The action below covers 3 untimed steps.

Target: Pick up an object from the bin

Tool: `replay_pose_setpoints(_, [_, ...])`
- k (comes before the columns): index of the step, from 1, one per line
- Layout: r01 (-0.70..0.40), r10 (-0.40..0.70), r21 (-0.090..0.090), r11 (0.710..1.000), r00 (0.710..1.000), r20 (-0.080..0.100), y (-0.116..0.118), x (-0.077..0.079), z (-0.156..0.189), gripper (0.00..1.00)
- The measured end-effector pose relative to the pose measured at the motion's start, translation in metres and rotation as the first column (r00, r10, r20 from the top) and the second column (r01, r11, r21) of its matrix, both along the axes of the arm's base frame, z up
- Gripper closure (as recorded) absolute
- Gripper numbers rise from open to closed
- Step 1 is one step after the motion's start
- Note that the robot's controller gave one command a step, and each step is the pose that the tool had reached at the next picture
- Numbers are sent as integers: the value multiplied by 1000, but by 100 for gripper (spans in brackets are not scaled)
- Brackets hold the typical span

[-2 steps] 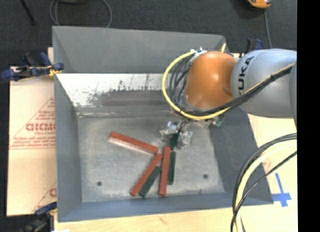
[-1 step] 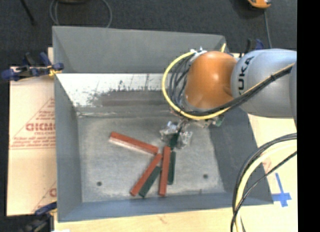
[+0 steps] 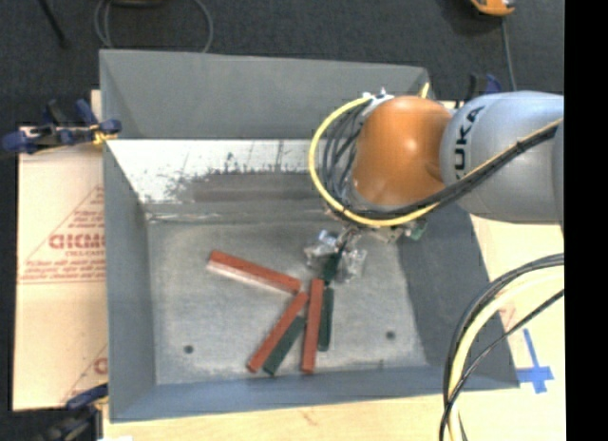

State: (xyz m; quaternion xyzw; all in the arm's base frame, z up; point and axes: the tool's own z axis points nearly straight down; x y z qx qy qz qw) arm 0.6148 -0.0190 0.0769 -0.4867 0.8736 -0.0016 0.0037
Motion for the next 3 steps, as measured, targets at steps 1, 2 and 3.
replay_pose_setpoints(1, [2,-2,-1,1000,1000,-6,-1,-1,13,100])
replay_pose_setpoints(2, [5,-5,-1,1000,1000,-2,-1,1,75,100])
replay_pose_setpoints(3, [5,-5,0,1000,1000,10,-1,4,66,100])
